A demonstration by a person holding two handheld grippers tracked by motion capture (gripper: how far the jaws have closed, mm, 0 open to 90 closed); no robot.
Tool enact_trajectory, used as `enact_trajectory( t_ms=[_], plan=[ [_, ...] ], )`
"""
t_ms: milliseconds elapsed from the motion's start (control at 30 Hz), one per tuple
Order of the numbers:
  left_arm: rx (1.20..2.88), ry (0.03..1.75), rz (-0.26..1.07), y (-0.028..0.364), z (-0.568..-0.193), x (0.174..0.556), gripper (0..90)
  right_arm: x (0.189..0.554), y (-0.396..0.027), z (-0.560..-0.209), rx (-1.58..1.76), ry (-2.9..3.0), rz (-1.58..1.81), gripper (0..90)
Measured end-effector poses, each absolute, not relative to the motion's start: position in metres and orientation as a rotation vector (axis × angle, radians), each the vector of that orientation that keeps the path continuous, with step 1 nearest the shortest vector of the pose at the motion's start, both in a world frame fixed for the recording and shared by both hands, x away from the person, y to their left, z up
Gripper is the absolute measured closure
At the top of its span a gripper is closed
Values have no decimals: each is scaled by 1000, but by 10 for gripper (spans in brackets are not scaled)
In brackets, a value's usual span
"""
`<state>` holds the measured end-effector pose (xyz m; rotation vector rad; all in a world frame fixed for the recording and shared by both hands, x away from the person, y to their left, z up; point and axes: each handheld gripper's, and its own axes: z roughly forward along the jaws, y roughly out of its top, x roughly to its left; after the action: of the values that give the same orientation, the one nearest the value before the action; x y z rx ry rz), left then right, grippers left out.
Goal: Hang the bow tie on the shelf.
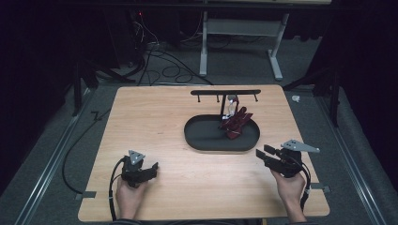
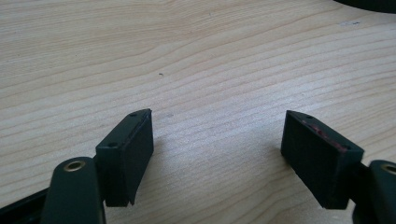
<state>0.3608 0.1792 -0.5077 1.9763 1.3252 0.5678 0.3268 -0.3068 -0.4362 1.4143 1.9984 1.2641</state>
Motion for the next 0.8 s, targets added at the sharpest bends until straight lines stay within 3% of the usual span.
enact_trajectory(
  t_ms=[800],
  plan=[
    [1975,1326,568,179,-508,361,258,330,-286,-463,1424,2071,1276,558]
  ],
)
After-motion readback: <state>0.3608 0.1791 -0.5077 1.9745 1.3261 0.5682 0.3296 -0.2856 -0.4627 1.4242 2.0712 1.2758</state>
